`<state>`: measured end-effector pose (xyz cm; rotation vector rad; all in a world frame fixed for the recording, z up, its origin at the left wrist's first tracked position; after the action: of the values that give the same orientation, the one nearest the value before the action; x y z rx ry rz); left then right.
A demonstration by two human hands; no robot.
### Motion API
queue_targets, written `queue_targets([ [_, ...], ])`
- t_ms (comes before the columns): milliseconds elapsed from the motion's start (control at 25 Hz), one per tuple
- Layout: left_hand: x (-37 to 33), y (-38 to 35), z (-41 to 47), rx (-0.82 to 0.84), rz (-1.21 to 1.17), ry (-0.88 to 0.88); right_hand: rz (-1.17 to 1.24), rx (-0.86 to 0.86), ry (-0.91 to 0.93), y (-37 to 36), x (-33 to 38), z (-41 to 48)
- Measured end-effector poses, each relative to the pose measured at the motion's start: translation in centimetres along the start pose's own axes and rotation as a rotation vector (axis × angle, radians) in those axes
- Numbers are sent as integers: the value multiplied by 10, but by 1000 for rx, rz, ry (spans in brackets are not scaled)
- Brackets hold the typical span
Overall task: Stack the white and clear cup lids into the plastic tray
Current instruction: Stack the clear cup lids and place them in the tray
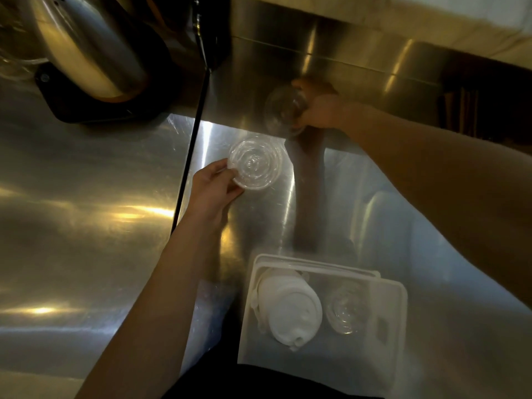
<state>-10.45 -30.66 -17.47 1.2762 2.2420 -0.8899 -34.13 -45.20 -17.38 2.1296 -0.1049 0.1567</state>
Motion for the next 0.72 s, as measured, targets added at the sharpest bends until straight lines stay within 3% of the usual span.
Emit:
queue_targets([
  [240, -1, 23, -14, -28, -16, 4, 128, 43, 86, -26, 13, -38],
  [720, 15, 47, -31, -67, -45, 38, 161, -85, -124, -57, 17, -76],
])
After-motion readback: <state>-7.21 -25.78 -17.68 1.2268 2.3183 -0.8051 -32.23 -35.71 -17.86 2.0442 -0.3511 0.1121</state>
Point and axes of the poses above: each hand's wrist, its own z-axis towards the middle knuckle, its own y-axis out of the back of the hand, x = y × z, the point moved 7 cm from there along z, towards the middle knuckle, and after that the axes turned 15 degrees about -z, right-handed, at the moved point
